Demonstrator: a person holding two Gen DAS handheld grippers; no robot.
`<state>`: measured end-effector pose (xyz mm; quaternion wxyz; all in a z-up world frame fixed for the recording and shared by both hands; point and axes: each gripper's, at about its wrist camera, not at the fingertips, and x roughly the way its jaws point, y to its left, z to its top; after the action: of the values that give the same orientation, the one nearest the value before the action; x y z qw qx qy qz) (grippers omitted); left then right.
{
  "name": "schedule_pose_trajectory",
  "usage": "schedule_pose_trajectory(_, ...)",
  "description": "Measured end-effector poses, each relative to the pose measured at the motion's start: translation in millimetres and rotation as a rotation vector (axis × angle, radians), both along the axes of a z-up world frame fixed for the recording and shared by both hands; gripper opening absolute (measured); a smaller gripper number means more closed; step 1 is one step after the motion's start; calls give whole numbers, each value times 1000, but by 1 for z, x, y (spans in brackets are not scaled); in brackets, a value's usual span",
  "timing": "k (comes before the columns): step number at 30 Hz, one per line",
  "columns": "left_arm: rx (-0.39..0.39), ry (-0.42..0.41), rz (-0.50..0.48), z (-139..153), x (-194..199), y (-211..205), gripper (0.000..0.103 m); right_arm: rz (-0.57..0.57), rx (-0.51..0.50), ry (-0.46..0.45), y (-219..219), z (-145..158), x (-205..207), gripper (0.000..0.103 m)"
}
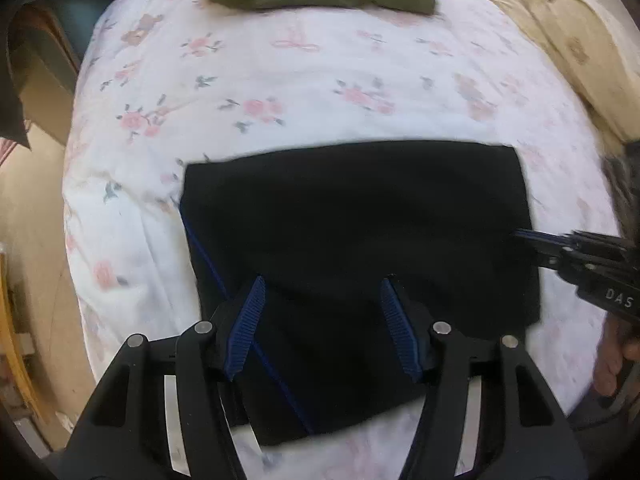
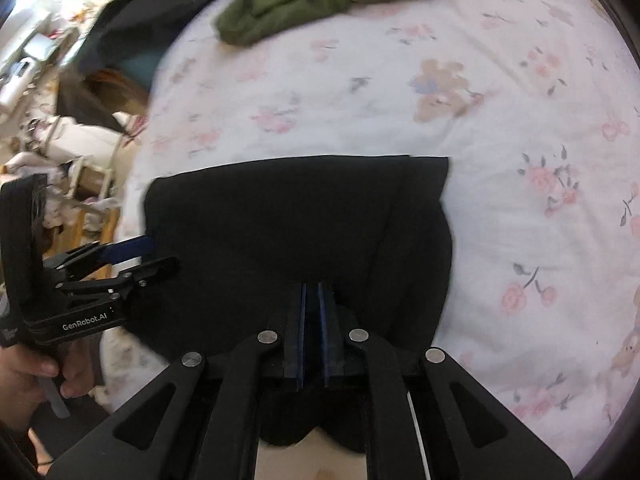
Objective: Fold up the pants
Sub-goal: 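Grasp the folded edge of the shorts with both grippers and fold again, then grasp the black shorts' edge with the left gripper while the right gripper grasps beside it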
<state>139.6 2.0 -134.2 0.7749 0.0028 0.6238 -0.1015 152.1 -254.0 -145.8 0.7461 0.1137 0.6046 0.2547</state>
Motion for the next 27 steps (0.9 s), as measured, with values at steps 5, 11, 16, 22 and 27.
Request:
schedule_pose_trajectory(5,1,62,-57,-17,-29,-5,57,104,-42,90,19,-16,-35,8)
schedule_pose_trajectory(11,-8,70,-47,-28,-26,0,61,58,-57,127,20,-28,-33,5)
schedule_pose_trajectory(16,-92,48,29,9,-16,27,60,3,8,54,0,6,-26,9)
schedule_pose_trajectory(22,-64,1,238,18,33,92,71,-202,90,-25,-61,32,7,50)
schedule_pose_trajectory(27,-280,57,380,-4,57,115,71,-257,133,30,-74,5,41,51)
